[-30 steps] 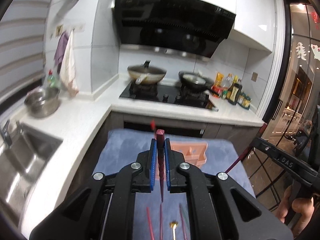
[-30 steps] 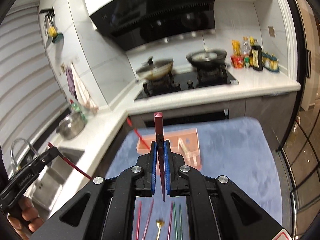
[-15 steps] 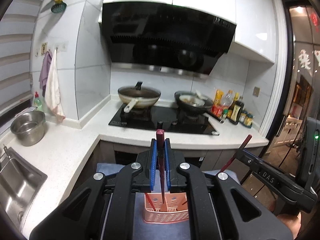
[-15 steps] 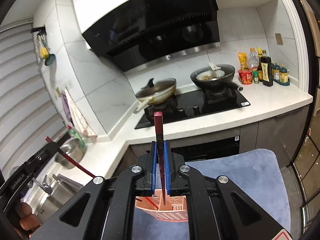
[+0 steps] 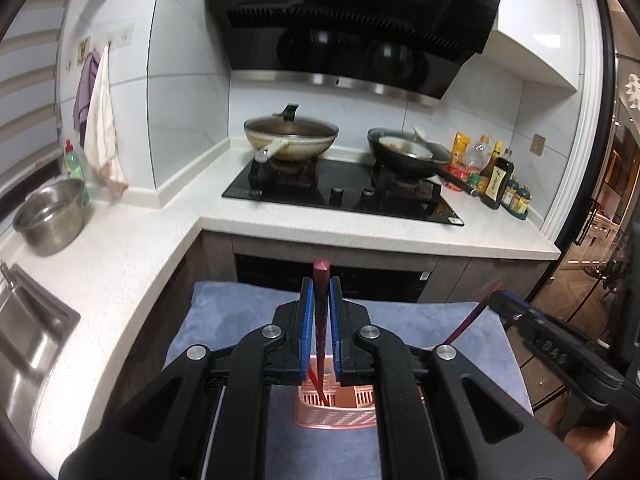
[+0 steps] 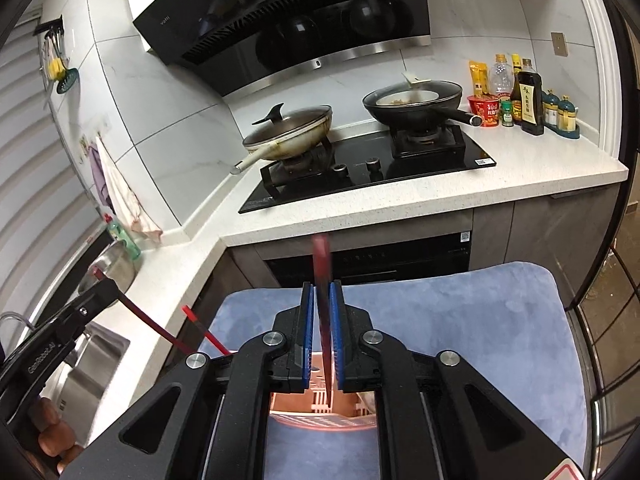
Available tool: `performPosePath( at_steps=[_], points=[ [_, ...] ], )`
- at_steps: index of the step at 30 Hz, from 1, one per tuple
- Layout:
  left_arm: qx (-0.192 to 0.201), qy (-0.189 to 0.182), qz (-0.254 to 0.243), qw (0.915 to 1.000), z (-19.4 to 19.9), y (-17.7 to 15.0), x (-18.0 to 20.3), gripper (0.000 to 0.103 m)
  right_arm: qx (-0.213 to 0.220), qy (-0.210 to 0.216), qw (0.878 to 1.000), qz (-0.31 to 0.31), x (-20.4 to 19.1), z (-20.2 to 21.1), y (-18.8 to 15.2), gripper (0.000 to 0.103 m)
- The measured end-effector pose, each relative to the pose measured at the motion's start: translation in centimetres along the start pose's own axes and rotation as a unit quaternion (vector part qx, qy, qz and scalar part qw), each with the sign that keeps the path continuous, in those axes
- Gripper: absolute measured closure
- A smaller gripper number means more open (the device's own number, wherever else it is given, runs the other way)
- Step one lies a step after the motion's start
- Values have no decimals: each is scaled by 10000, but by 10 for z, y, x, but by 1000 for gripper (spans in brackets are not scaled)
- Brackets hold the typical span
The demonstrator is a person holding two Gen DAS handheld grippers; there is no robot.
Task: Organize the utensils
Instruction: 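Lower both chopsticks into the pink holder and open both tools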
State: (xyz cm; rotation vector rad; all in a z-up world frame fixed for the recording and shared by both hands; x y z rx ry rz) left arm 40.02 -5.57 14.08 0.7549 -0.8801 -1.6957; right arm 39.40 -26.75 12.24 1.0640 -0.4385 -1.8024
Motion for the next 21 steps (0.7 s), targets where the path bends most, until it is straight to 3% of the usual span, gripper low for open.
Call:
performPosePath(
  at_steps=[2,4,5,14,21],
  points=[
    [-41,9,54,10000,-1,-4,-1,94,22,-41,10000,-12,1,3,0,87],
    [-34,99,55,9999,3,-7,-1,78,77,-35,10000,-48,3,9,-1,80],
    [-8,101,58,9999,5,-8,-1,75,99,-28,9999,-63,3,12,-2,78],
    [58,129,-14,9999,53,-31,4,74,221,48,9997,137,6,74,-29,68],
    [-241,318,-332,9987,94,-100,10,74,-50,-87,9991,413,25,123,-99,62]
  ],
)
Point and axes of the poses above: each gripper's, at about its wrist camera, not at the fingertips, and z roughly against the way its jaws point, x to its right, y to its top, the point moved 2 cm from there along -z, roughly the way its jaws point, and after that the axes turned 12 degrees about -z, right-handed, at the moved point
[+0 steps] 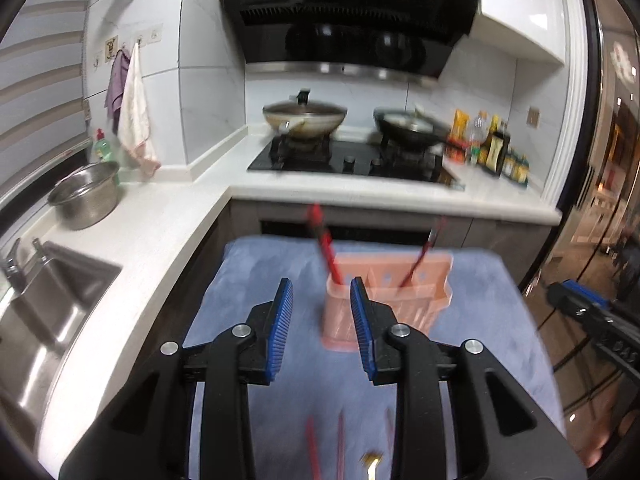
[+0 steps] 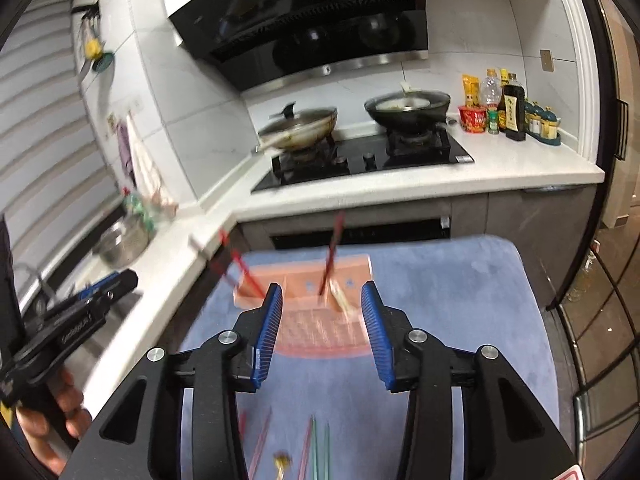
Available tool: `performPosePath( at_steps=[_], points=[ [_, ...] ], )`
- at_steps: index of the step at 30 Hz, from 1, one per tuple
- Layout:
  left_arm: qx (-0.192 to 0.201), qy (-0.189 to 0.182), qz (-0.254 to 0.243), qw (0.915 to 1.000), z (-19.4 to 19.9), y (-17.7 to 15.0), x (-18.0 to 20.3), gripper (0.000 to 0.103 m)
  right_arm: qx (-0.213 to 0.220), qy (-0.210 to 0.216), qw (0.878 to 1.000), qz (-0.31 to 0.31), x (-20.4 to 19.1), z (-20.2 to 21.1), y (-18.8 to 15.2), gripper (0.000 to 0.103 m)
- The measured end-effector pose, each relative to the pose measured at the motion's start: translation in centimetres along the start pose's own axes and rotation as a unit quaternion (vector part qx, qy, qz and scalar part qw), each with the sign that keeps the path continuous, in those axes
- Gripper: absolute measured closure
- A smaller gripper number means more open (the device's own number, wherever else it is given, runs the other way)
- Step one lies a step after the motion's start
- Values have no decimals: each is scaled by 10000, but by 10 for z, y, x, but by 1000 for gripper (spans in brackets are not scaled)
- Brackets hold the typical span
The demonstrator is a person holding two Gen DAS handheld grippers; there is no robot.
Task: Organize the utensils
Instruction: 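Lower both chopsticks into the pink holder and open both tools, then move both open tools back over the chopsticks on the cloth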
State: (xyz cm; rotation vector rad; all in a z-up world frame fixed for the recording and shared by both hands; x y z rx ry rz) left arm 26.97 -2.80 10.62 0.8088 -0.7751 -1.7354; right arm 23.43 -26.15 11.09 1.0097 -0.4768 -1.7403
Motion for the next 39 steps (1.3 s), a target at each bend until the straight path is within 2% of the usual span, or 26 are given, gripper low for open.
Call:
performPosePath(
  at_steps=[4,8,14,20,27,39],
  points=[
    [-367,49,-12,9993,10,-55,1,74,-233,-241,9993,153,14,17,-57,62],
    [-599,68,68,9982,19,-101,-1,75,-536,-328,9980,14,29,27,-109,62],
    [-823,-15,131,9965,30,-148,5,75,-857,-569,9947,-51,41,34,-176,63],
    [-1085,-183,69,9939,38,-190,21,75,-1177,-723,9904,14,45,32,-227,63],
    [-1304,-271,-33,9911,44,-223,37,75,-1299,-833,9880,-93,52,32,-258,62],
    [-1497,-318,-111,9882,40,-247,50,75,-1380,-876,9863,-239,58,29,-274,62]
  ],
)
Point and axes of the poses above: each gripper's, at about its wrist camera, not at the fingertips, and z roughly against the way its jaws point, x to its right, y to its top, the point moved 2 cm from there along -z, roughly the way its jaws point, and after that the axes turned 12 degrees about -z, right-handed, at the moved point
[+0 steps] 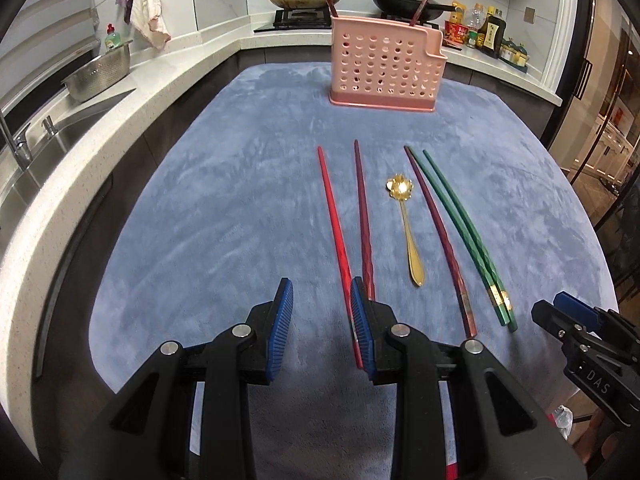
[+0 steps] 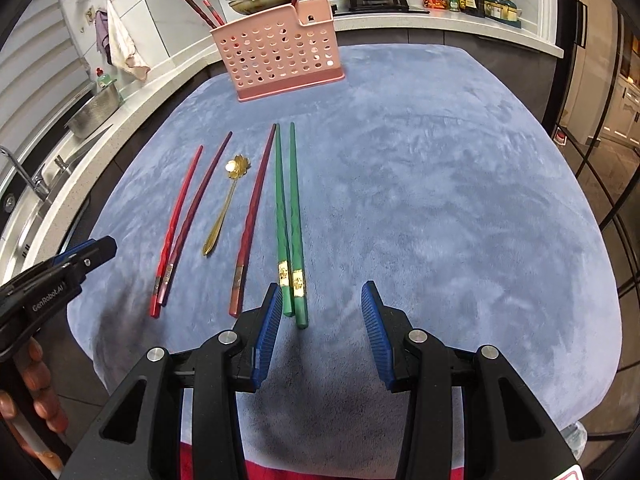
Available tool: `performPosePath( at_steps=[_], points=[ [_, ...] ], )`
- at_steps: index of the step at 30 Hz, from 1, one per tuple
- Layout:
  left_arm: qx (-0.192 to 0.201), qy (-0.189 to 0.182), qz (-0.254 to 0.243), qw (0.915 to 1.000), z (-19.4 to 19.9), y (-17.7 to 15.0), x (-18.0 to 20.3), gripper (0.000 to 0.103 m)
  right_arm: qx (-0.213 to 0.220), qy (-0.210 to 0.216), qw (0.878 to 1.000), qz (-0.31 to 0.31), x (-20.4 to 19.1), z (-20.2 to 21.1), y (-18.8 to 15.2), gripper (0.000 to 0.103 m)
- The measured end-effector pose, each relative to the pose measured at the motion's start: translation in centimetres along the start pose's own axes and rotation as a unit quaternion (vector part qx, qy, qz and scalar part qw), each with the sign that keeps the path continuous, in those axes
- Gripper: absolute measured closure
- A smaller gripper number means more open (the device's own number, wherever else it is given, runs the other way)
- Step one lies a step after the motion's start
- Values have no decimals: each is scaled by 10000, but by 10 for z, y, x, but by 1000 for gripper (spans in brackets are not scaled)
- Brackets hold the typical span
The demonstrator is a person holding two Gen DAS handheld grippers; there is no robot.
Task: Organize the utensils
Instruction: 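Move both open tools back over the chopsticks on the cloth, then grasp a red chopstick with the left tool while the right tool grasps a green chopstick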
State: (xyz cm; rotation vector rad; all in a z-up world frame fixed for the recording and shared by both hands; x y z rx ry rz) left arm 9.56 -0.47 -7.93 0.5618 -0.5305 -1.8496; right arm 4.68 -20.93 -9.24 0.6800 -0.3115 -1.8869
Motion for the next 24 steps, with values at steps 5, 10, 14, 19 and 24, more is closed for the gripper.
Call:
performPosePath(
  at_steps=[5,10,14,19,24],
  points=[
    [-49,-18,16,10000,-5,-2,1,75,-33,21,10000,-59,1,-5,-1,63],
    [-121,-69,36,9999,-11,-6,3,75,-77,1,10000,-31,0,-11,-2,65],
    [-163,-99,53,9998,-14,-8,4,75,-145,-11,9999,-1,-1,-19,-1,73],
    [-234,-107,55,9997,-20,-11,4,75,-248,-30,9997,28,-2,-29,-2,82],
    [-275,-114,65,9995,-23,-12,4,75,-286,-3,9996,70,-7,-32,-3,84]
  ],
)
Point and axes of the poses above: each gripper's, at about its wrist camera, not at the fingertips, and z roughly against the way its jaws point, x to its right, y to its top, the point moved 2 cm from there along -z, roughly the way its jaws point, and after that the axes turned 12 degrees about -z, right-handed, at the moved point
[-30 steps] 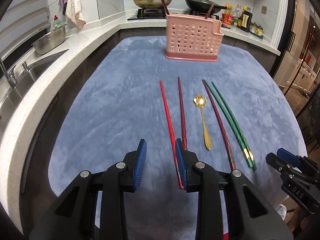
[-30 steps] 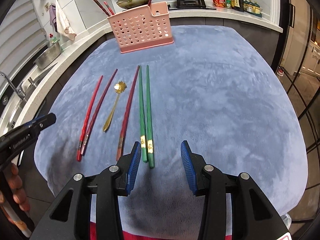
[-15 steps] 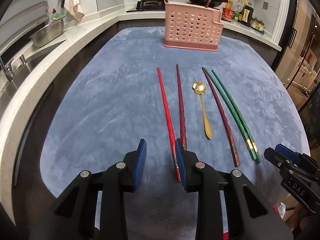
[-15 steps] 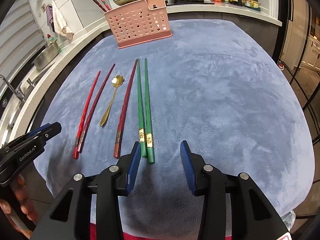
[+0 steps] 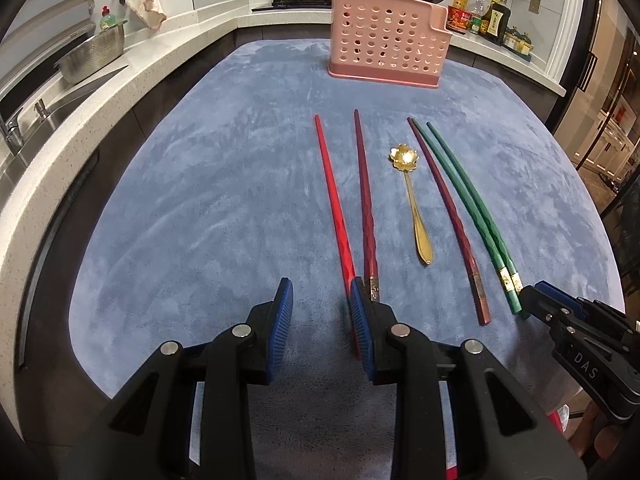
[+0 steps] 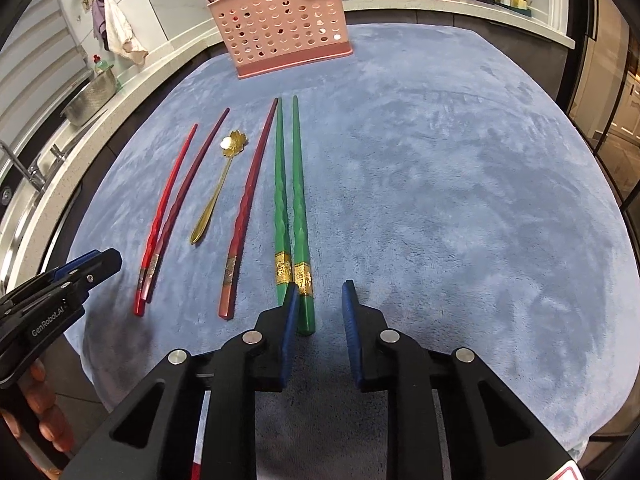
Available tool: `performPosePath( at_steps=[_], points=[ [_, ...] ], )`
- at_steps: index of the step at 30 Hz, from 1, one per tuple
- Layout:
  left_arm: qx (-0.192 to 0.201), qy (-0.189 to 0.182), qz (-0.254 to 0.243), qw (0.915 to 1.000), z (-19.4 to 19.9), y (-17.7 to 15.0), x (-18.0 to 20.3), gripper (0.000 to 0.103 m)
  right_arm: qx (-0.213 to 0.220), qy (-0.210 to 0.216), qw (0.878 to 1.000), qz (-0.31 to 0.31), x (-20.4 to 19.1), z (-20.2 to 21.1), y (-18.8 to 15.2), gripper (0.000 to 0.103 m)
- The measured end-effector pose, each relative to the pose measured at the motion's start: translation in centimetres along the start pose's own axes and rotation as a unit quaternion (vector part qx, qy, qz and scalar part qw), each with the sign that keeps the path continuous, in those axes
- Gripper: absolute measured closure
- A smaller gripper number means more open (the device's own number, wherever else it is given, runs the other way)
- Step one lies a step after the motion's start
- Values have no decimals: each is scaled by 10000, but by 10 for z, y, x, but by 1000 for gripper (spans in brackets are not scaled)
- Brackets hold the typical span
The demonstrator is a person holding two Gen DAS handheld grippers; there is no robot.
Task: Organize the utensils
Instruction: 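Grasp a red chopstick with the left tool while the right tool grasps a green chopstick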
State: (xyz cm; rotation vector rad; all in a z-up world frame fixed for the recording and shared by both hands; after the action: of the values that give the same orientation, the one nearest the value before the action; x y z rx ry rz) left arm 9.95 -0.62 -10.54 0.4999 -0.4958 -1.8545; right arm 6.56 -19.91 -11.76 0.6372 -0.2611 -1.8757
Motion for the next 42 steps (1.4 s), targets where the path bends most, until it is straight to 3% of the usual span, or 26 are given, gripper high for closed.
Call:
performPosePath(
  at_steps=[10,16,42],
  points=[
    [-61,-19,2,10000,-5,-1,0,75,-7,-85,9999,91,-5,-7,0,86],
    [-82,-27,6,10000,-7,-2,1,75,21,-165,9998,71,-1,-7,1,94],
    [-193,-110,154,9996,-24,-3,-1,75,31,-123,9998,-145,9,-1,-5,95]
  ],
)
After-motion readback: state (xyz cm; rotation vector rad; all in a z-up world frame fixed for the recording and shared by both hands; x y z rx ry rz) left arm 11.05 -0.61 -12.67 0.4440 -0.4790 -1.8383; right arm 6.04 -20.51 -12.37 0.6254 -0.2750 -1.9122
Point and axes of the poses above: each gripper's, at about its wrist camera, not at the fingertips, and z roughly against the way its jaws point, x to its right, y to its top, the point moved 2 cm from there along -z, roughly the way its jaws point, and after that the axes turned 12 degrees about -z, right-handed, at the moved point
